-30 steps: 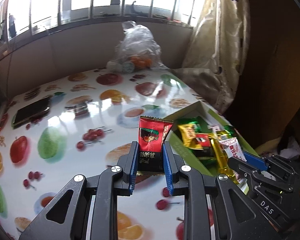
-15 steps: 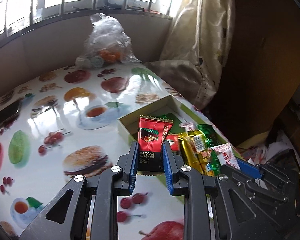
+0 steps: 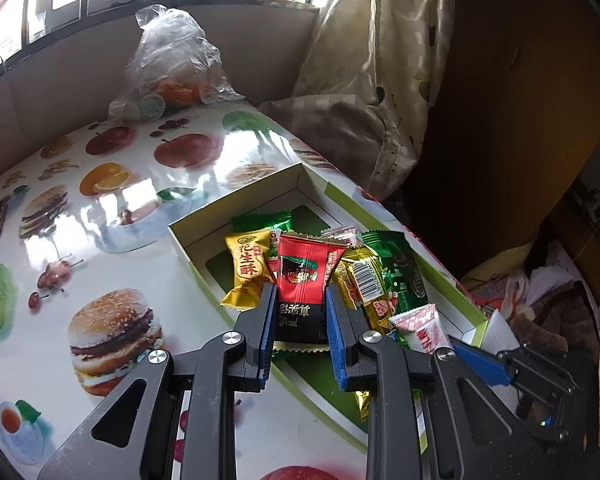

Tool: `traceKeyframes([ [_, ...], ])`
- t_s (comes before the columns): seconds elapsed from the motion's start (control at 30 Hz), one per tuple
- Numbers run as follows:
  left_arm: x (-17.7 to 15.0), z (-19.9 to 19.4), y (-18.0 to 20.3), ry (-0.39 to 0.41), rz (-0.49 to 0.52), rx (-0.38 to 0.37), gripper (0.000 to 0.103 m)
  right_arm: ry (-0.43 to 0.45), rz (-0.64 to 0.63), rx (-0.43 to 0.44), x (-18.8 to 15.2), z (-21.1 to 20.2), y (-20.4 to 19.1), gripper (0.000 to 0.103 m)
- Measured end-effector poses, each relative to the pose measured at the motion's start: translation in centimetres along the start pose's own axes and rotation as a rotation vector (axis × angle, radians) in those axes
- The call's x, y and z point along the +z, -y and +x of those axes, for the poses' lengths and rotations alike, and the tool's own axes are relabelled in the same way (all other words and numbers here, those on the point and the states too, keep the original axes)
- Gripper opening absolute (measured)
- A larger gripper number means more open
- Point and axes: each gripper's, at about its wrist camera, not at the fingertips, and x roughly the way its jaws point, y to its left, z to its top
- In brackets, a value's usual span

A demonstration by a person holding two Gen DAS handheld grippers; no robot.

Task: Organize snacks
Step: 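Open both tools to drop the red-black candy and wafer bar into the box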

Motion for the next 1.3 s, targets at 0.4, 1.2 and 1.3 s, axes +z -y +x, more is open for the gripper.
traceKeyframes([
  [0.4,-0.3,1.1,0.7,0.007,0.025,0.026,0.024,-0.010,-0.016,0.030,-0.4,0.9,0.0,0.019],
  [1.2,-0.5,1.8,0.6,-0.005,0.012,0.039,0.025,0.014,-0.056,0.026,-1.2,0.8,-0.7,0.022],
  [1.3,-0.5,1.7,0.4,-0.004,0.009,0.038,0.026,0.014,-0.058,0.031,-1.2,0.8,-0.8,0.026],
])
